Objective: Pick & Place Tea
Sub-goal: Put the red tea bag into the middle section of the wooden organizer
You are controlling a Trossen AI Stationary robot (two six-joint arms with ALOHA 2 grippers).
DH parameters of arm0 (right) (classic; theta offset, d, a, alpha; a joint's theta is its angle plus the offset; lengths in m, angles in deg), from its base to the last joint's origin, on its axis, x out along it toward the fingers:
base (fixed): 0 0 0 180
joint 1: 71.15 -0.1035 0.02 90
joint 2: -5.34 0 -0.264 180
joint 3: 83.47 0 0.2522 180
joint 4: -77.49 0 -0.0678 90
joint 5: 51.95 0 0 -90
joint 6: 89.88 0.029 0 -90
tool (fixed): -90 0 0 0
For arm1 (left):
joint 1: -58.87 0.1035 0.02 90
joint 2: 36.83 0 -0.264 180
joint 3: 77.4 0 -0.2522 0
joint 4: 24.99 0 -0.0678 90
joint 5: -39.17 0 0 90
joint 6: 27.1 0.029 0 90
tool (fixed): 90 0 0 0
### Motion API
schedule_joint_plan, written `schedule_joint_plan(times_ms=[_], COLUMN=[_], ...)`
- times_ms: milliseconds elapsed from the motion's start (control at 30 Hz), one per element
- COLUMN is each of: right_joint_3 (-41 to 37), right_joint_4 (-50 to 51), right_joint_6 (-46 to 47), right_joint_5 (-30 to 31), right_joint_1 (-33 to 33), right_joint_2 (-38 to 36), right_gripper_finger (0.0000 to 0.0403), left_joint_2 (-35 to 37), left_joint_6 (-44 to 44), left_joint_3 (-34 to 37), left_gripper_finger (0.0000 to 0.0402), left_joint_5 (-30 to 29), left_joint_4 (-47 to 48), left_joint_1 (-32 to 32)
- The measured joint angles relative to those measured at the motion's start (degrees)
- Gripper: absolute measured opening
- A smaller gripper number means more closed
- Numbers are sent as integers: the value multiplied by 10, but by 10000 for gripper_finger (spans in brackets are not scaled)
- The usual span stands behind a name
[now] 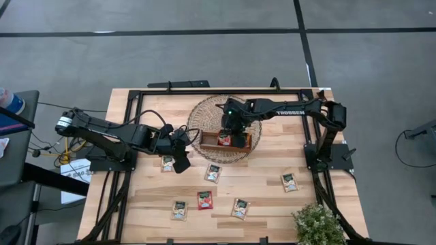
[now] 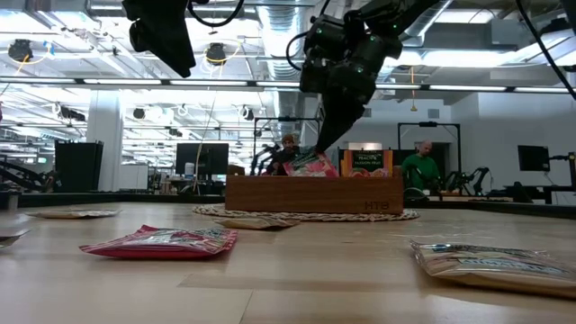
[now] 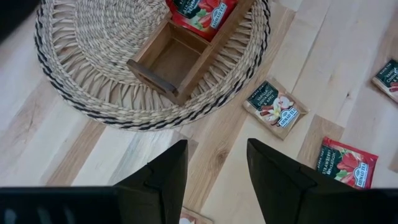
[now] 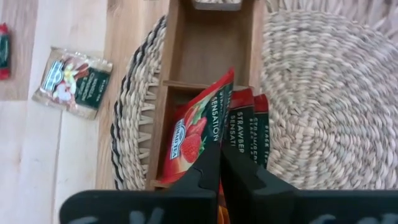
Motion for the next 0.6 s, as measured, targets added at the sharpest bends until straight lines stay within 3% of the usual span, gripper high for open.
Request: schedule_joint_plan(times_ms=[600], right_joint_3=[-3], right_joint_4=[-25], right_joint_6=[63], right_joint_5=[2], right_joint_1=[-10], right_joint_2=[0], right_gripper_finger=[0], left_joint_2=[0], left_joint_6=[0], left_joint_3=[0], left_gripper_finger=[158], left_joint_5=[20], left_joint_4=[0], left_joint_1=[0])
